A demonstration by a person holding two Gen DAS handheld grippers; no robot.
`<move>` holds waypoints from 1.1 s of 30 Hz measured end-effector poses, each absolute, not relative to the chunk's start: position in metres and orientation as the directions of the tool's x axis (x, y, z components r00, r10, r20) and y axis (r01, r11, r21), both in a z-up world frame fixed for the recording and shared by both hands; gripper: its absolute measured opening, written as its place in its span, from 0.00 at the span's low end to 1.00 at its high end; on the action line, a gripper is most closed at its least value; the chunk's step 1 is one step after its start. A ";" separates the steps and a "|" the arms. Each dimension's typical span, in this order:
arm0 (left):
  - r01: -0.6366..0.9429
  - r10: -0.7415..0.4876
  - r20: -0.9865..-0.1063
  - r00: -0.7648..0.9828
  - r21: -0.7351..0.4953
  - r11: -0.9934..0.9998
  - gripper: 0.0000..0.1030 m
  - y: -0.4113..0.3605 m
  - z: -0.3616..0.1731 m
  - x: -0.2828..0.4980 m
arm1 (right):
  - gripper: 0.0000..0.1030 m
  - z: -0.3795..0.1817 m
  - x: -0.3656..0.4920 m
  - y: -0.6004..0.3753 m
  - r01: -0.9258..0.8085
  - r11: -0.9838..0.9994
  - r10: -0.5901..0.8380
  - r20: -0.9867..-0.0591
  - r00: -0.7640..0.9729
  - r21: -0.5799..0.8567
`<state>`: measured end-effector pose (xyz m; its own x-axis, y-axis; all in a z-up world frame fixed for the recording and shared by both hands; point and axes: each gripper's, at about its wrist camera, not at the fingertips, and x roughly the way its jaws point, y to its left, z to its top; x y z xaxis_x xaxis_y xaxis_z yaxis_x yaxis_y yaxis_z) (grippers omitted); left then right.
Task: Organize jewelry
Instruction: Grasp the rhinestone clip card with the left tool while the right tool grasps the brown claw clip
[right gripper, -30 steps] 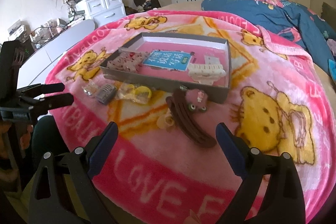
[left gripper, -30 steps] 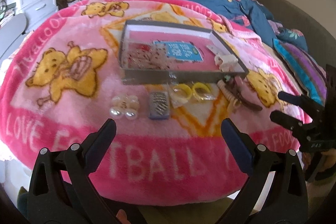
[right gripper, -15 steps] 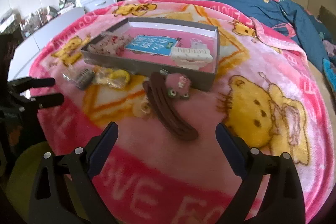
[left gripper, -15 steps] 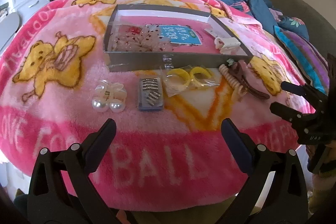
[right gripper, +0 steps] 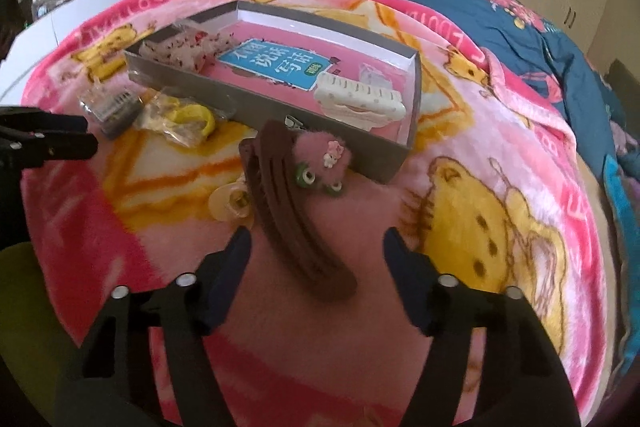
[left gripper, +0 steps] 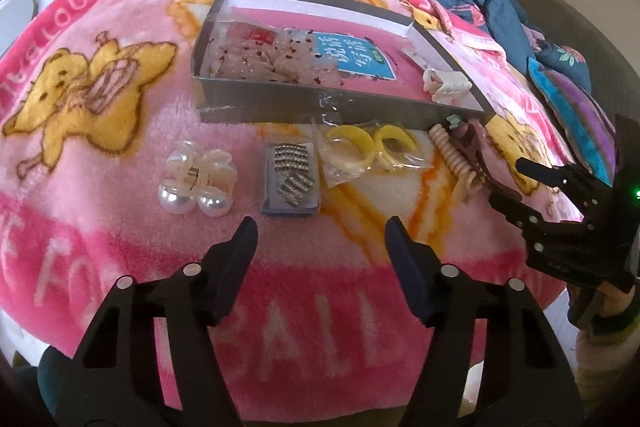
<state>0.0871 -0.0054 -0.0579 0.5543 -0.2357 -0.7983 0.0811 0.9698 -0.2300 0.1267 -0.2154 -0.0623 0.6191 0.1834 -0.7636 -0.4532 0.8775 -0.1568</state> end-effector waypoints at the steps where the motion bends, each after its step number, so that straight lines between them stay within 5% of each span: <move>1: 0.079 -0.233 -0.799 0.555 -0.228 0.970 0.55 -0.005 -0.058 0.088 | 0.59 -0.063 0.129 -0.213 -0.463 0.870 0.182 -0.762 0.621 -0.169; 8: 0.062 -0.233 -0.802 0.550 -0.239 0.969 0.48 -0.003 -0.064 0.101 | 0.28 -0.077 0.144 -0.198 -0.518 0.835 0.197 -0.777 0.598 -0.187; 16: 0.053 -0.219 -0.801 0.557 -0.229 0.972 0.48 -0.004 -0.068 0.115 | 0.22 -0.070 0.134 -0.209 -0.546 0.833 0.292 -0.771 0.566 -0.085; 18: 0.059 -0.206 -0.804 0.559 -0.209 0.976 0.48 -0.007 -0.069 0.119 | 0.11 -0.067 0.129 -0.216 -0.556 0.831 0.330 -0.776 0.537 -0.032; 23: 0.057 -0.160 -0.807 0.569 -0.155 0.986 0.24 -0.010 -0.073 0.121 | 0.09 -0.060 0.115 -0.236 -0.547 0.834 0.393 -0.777 0.491 0.075; 33: 0.070 -0.181 -0.785 0.593 -0.174 0.982 0.24 -0.007 -0.060 0.105 | 0.09 -0.042 0.092 -0.236 -0.571 0.796 0.508 -0.736 0.448 0.201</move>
<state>0.1047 -0.0068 -0.0600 0.5929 -0.1809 -0.7847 0.0699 0.9823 -0.1737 0.0924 -0.2365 -0.0416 0.4480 0.5077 -0.7359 -0.5710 0.7958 0.2015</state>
